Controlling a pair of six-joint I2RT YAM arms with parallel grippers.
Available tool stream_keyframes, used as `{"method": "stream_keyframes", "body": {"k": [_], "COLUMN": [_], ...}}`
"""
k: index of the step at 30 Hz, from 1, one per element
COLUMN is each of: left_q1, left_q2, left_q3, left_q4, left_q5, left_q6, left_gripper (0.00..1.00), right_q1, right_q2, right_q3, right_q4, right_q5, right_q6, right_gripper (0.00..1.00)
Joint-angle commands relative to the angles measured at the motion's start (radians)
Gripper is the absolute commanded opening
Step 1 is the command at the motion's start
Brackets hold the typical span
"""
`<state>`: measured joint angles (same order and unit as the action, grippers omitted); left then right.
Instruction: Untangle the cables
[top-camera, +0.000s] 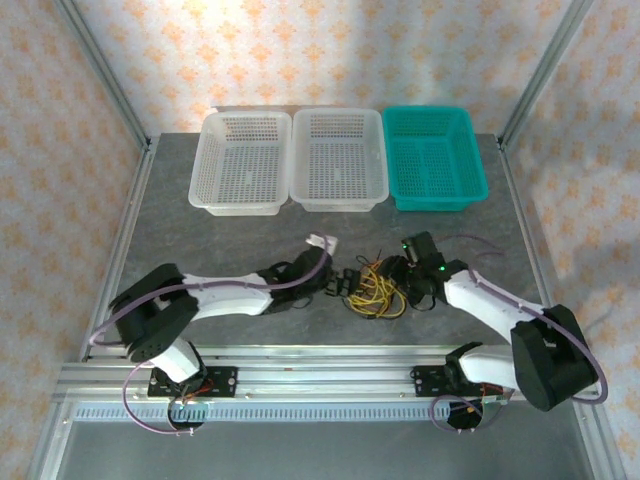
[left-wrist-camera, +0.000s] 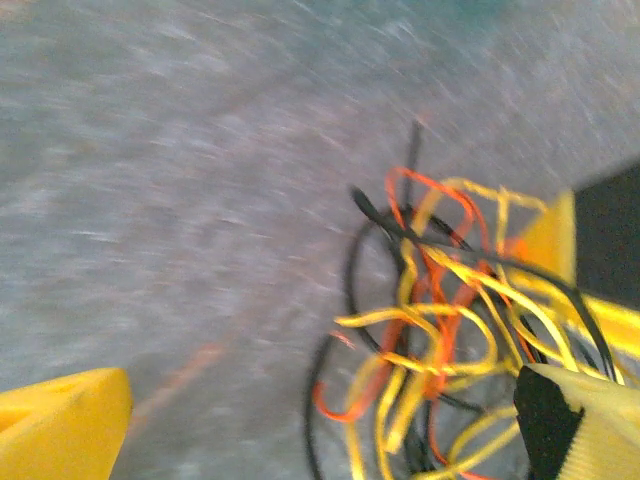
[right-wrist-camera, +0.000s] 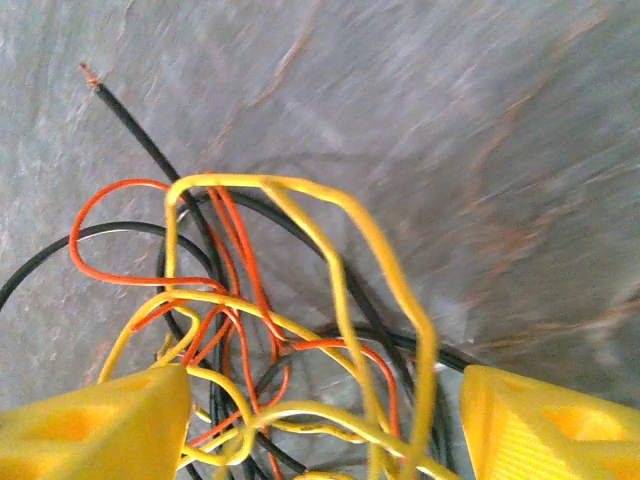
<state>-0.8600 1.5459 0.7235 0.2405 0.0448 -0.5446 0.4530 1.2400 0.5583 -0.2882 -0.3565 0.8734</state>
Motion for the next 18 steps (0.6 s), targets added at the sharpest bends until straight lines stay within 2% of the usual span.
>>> {"method": "stream_keyframes", "body": {"k": [1,6,11,13,16,18], "left_q1": [0.082,0.131,0.133,0.124,0.078,0.033], "left_q2": [-0.112,-0.208,-0.275,-0.299,-0.348,-0.366], "left_q3": [-0.045,-0.084,-0.149,-0.167,-0.201,-0.217], "left_q4": [0.006,-0.063,-0.076,-0.096,-0.095,-0.084], "left_q5": [0.033,0.023,0.029,0.020,-0.008,-0.016], "left_q6": [-0.005,0.013,0.003,0.000,-0.003,-0.002], "left_gripper": [0.99,0.99,1.00,0.99,0.99,0.99], "right_q1": [0.085,0.181,0.200,0.200,0.200,0.200], "right_q2": [0.076,0.225,0.298,0.299,0.257,0.197], "right_q3": [0.063,0.189,0.274,0.298,0.314,0.308], "right_q4": [0.115,0.168,0.179,0.119,0.007,-0.064], "right_q5": [-0.007,0.010,0.039,0.101,0.223,0.308], "right_q6": [0.108,0.129,0.110,0.074,-0.006,-0.062], "right_gripper": [0.69,0.65,0.65,0.71,0.86,0.89]}}
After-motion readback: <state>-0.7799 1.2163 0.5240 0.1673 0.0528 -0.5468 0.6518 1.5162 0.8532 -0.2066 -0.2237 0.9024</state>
